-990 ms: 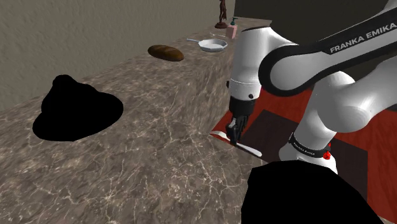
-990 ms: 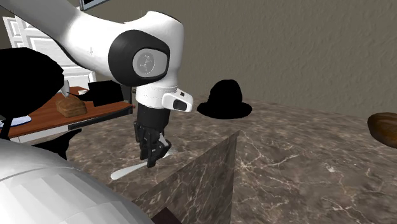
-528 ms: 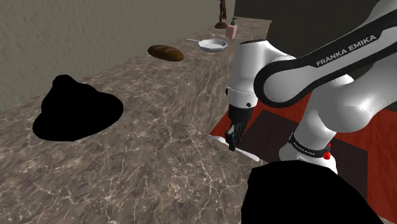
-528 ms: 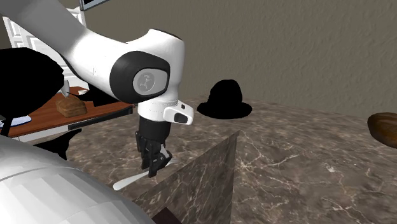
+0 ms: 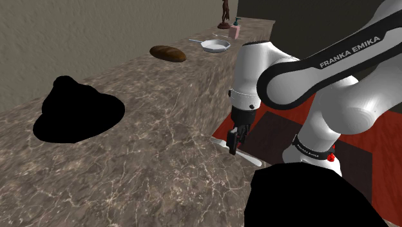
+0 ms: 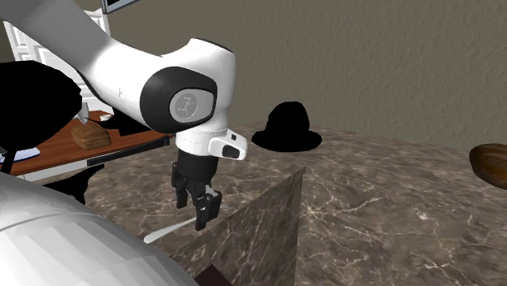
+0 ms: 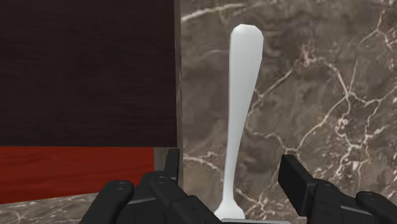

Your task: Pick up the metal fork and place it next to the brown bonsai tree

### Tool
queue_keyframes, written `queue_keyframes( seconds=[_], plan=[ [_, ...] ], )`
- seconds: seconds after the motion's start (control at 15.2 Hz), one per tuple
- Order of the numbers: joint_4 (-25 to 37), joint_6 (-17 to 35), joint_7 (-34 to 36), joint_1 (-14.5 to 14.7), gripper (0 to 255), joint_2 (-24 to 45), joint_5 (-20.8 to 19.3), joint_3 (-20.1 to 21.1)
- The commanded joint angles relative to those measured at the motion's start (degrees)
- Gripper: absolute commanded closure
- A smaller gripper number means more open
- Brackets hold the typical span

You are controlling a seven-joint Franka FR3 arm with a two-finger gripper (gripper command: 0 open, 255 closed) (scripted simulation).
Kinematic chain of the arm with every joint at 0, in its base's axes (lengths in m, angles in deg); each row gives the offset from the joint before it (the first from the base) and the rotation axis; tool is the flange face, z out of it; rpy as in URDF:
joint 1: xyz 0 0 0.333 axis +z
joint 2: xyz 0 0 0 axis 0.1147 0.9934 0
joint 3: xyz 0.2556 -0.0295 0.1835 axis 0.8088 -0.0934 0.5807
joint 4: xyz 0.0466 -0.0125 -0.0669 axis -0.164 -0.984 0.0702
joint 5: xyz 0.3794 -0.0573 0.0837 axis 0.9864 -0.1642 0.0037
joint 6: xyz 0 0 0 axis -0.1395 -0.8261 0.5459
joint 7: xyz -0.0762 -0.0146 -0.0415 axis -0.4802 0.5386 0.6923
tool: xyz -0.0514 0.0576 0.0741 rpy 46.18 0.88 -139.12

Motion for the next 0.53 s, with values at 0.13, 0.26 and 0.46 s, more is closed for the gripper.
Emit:
queue_keyframes(
  seconds=[0.13, 0.26, 0.46],
  plan=[
    [0.0, 0.0, 0.0, 0.0, 0, 0.0, 0.0, 0.0],
    [0.7, -2.9, 0.4, -0.5, 0, -2.1, -1.5, -1.1],
    [3.4, -10.3, 1.4, -2.0, 0, -6.8, -5.4, -4.3]
  ],
)
